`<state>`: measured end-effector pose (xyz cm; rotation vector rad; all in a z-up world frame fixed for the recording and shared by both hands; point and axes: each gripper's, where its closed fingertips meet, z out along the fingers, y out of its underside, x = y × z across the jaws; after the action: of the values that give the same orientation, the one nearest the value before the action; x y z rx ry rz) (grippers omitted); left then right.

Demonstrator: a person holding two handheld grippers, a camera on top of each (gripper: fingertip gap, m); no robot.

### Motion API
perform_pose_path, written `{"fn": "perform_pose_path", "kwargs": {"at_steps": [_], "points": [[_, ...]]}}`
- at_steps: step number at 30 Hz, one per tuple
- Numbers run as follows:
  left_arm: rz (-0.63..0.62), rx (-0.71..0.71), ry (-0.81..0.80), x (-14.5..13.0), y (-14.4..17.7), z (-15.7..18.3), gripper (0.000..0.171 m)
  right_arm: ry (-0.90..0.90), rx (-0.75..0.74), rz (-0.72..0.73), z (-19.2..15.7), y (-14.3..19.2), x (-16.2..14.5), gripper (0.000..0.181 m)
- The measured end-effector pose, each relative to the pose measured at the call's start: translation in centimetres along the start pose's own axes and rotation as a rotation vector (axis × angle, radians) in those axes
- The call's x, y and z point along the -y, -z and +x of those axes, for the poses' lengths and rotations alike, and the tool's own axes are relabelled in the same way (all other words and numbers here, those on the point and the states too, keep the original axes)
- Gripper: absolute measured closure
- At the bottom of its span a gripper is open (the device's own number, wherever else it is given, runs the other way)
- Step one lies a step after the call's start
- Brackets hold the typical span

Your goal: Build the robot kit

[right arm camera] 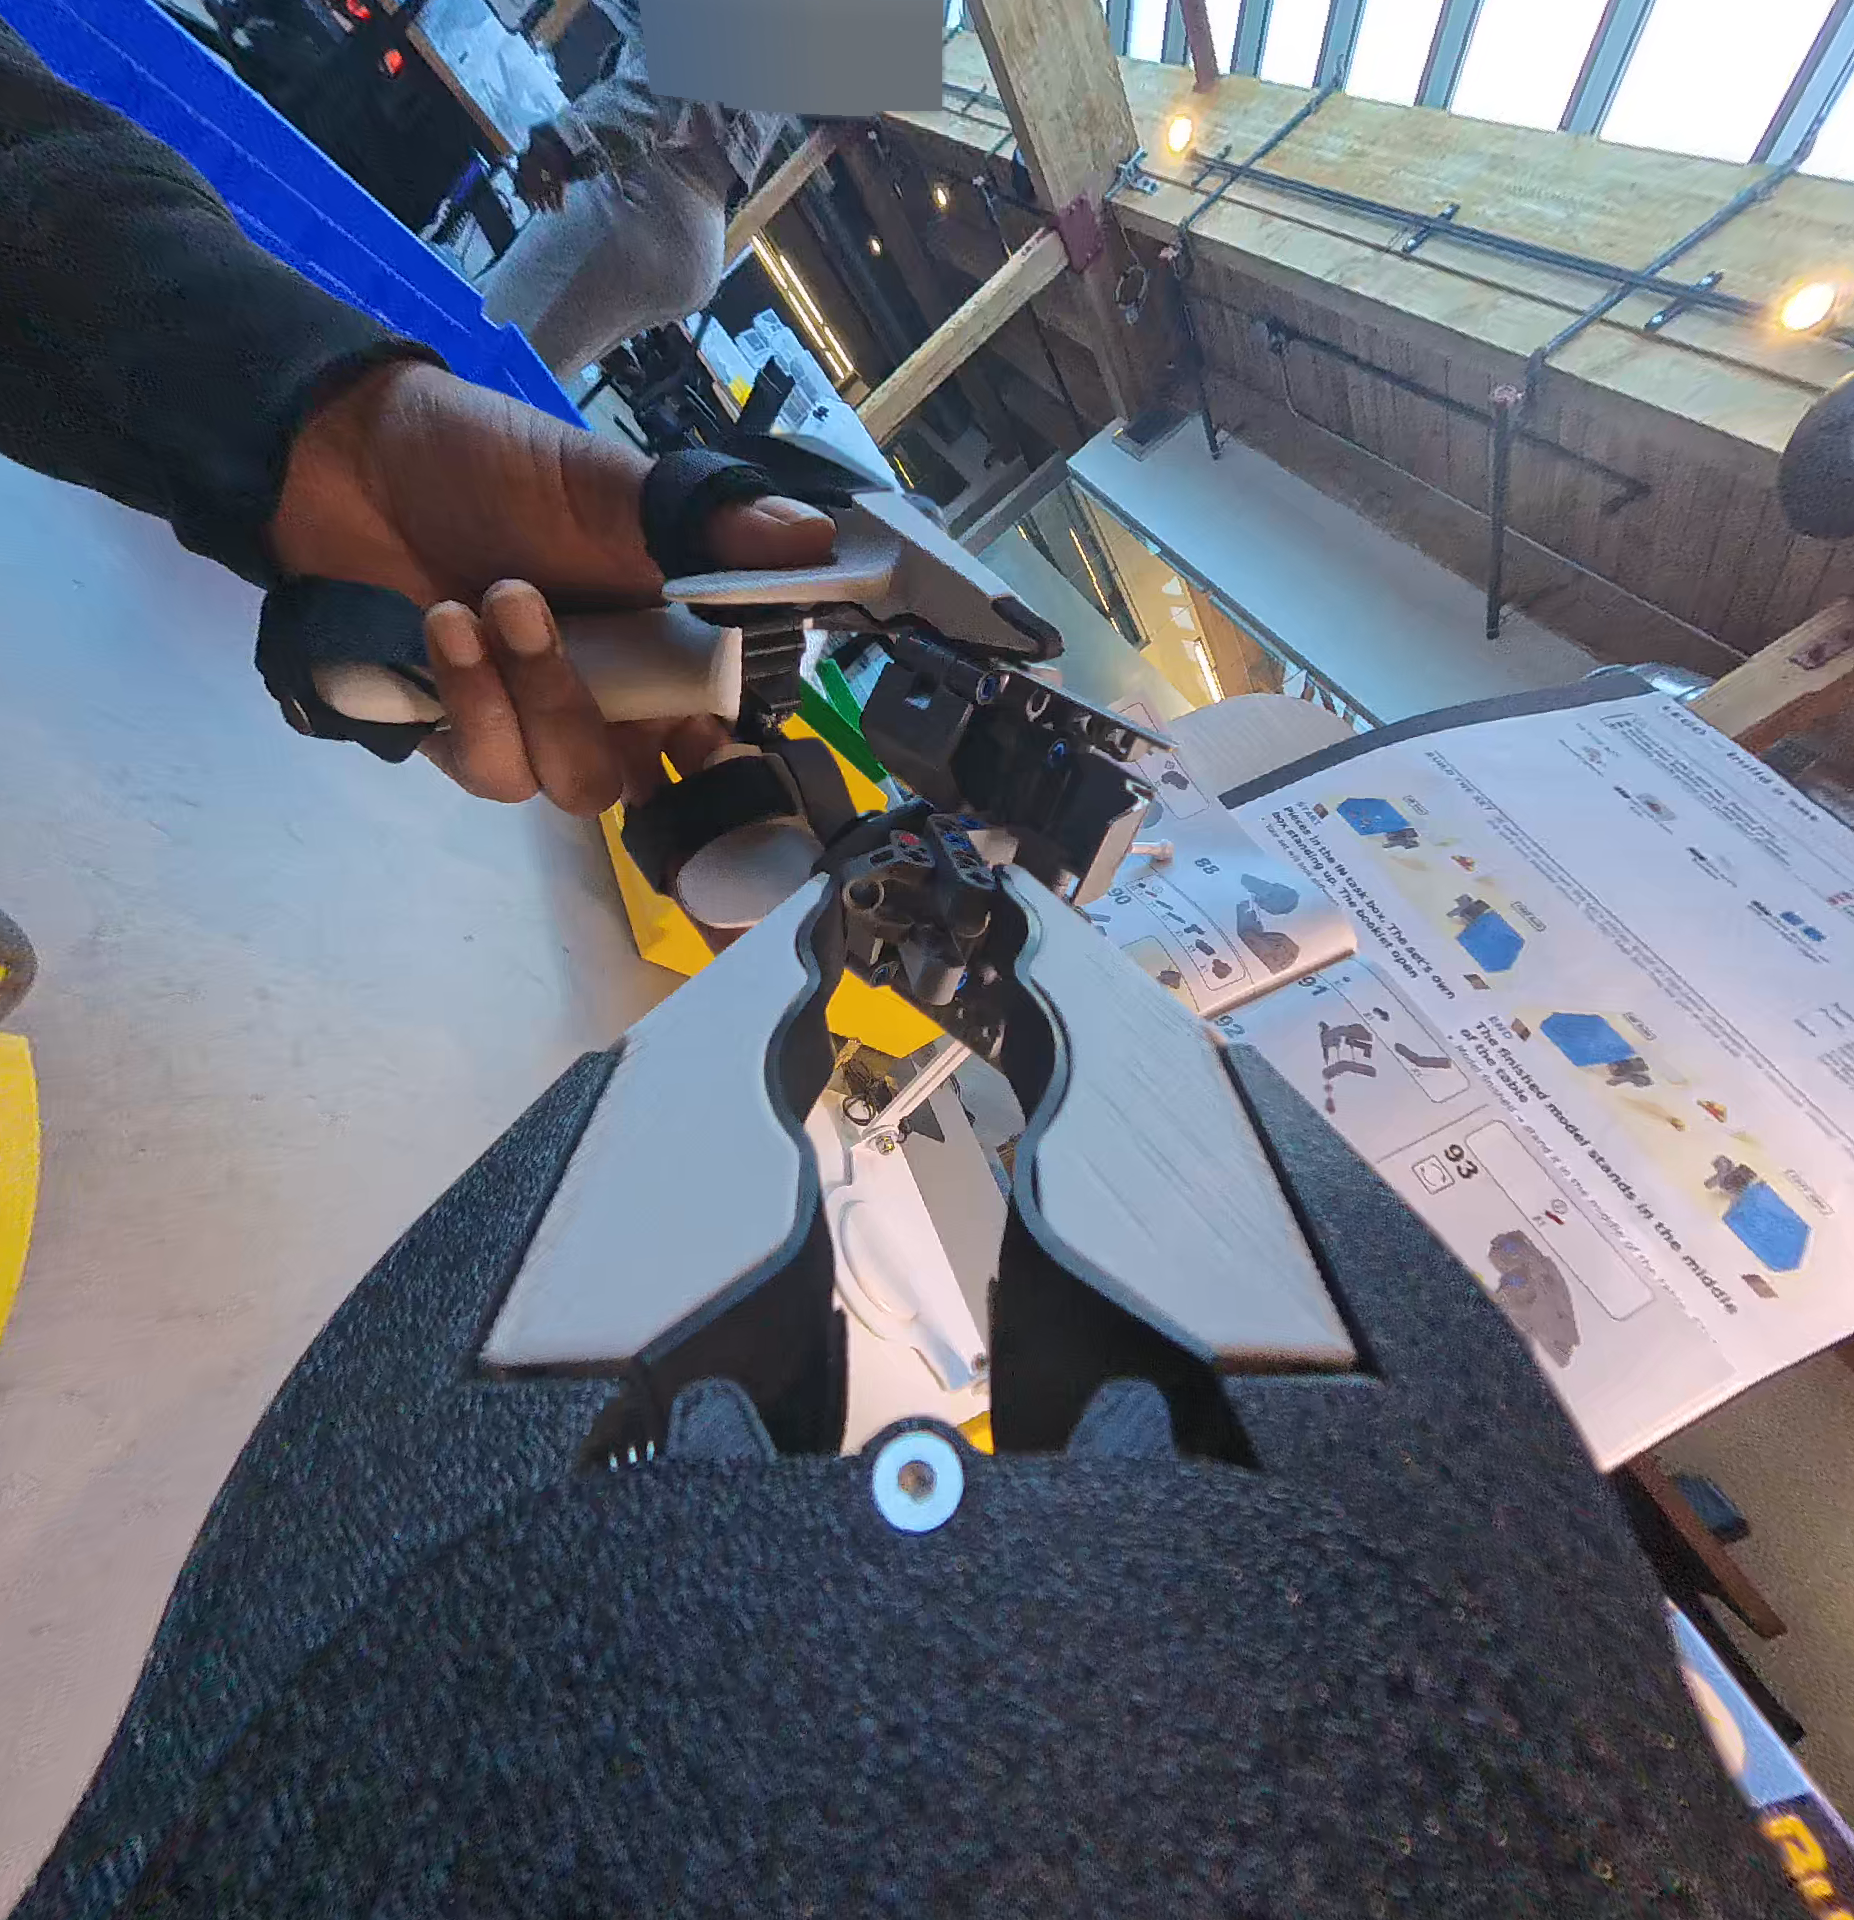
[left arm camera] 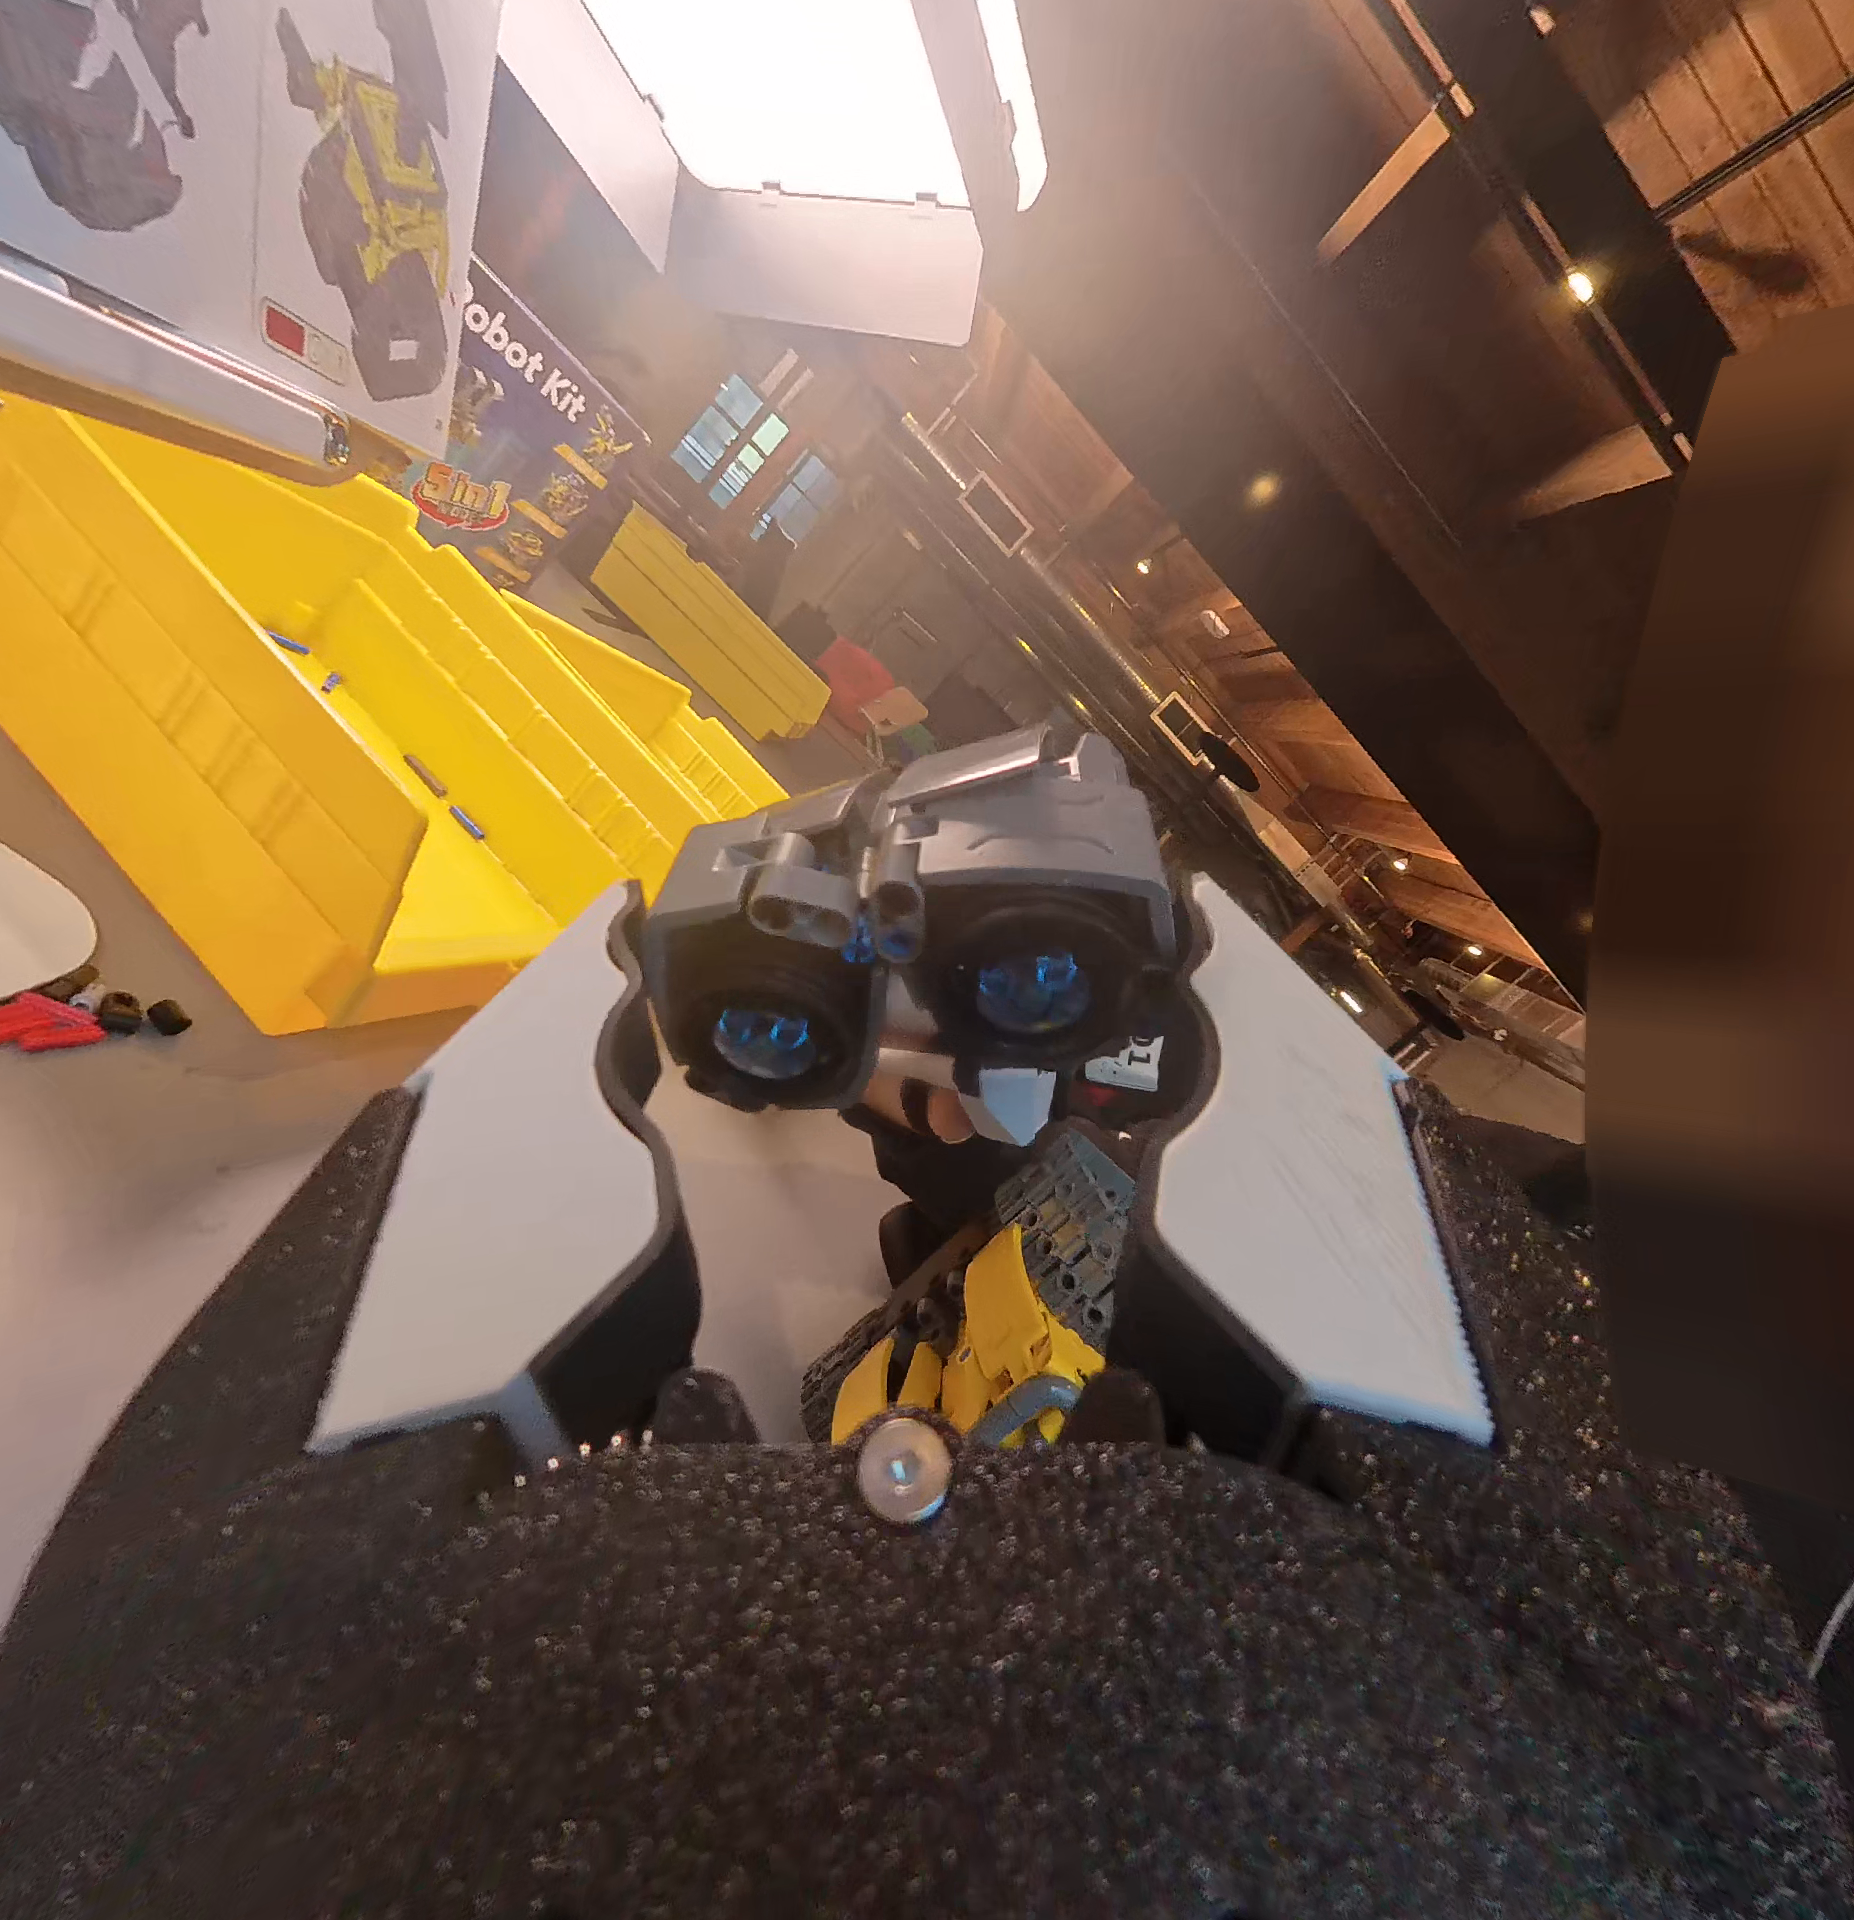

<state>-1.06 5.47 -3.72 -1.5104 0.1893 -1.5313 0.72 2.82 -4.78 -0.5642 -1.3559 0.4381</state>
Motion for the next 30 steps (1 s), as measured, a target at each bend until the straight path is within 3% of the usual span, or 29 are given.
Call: {"fn": "perform_pose_path", "kwargs": {"at_steps": [7, 15, 30], "points": [[-0.041, -0.178, 0.199, -1.0, 0.2, 0.8, 0.072, 0.056, 0.043, 0.040, -0.7, 0.3, 1.5, 0.155], [-0.051, -0.282, 0.330, -1.6, 0.1, 1.1, 0.070, 0.036, 0.080, 0.068, -1.0, 0.6, 2.0, 0.155], [-0.073, 0.019, -0.117, -1.6, 0.8, -1.4, 0.076, -0.035, 0.070, -0.112, -1.0, -0.1, -2.6, 0.153]]}}
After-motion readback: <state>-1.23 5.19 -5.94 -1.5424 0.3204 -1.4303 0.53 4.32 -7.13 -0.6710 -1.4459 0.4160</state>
